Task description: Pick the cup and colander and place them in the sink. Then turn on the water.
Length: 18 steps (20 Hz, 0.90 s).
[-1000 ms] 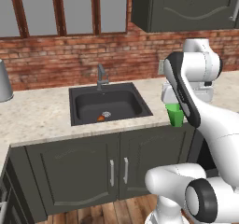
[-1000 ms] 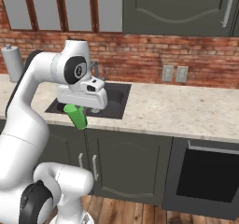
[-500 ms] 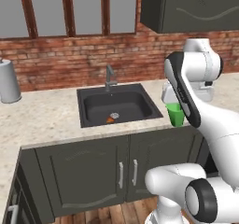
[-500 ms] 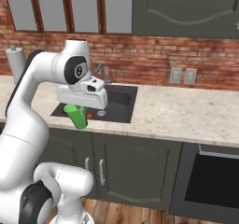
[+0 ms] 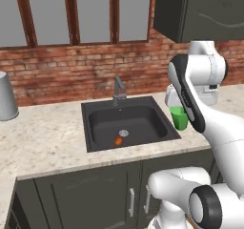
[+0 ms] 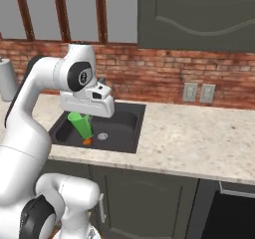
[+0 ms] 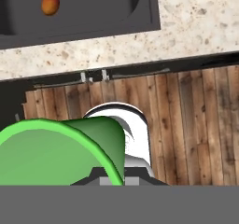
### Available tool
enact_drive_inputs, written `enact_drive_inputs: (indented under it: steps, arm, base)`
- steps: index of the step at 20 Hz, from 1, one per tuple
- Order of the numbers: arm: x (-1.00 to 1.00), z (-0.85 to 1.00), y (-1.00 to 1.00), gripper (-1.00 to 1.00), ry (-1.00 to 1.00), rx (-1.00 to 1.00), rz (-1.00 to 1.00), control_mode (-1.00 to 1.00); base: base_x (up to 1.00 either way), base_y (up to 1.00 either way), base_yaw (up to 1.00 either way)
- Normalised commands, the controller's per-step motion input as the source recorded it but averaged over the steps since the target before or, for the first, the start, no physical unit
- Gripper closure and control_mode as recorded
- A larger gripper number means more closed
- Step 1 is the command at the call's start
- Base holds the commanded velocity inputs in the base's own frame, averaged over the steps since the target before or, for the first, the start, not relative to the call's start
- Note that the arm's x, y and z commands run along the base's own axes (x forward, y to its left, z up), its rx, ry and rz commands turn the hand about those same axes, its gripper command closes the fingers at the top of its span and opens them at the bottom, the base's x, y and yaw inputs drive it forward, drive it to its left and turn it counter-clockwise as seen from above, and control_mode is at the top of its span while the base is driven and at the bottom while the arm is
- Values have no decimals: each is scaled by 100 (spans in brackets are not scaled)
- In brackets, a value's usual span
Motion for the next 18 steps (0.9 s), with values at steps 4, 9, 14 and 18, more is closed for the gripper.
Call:
enact_drive_inputs:
  steps: [4,9,14,18]
  arm:
    - [0,0,0,100,0,0,0,100]
    - [0,0,0,100,0,0,0,100]
    - [0,0,0,100,0,0,0,100]
    - [0,0,0,100,0,0,0,100]
  base:
    - [50,22,0]
    - [32,26,0]
    - [26,28,0]
    - [36,29,0]
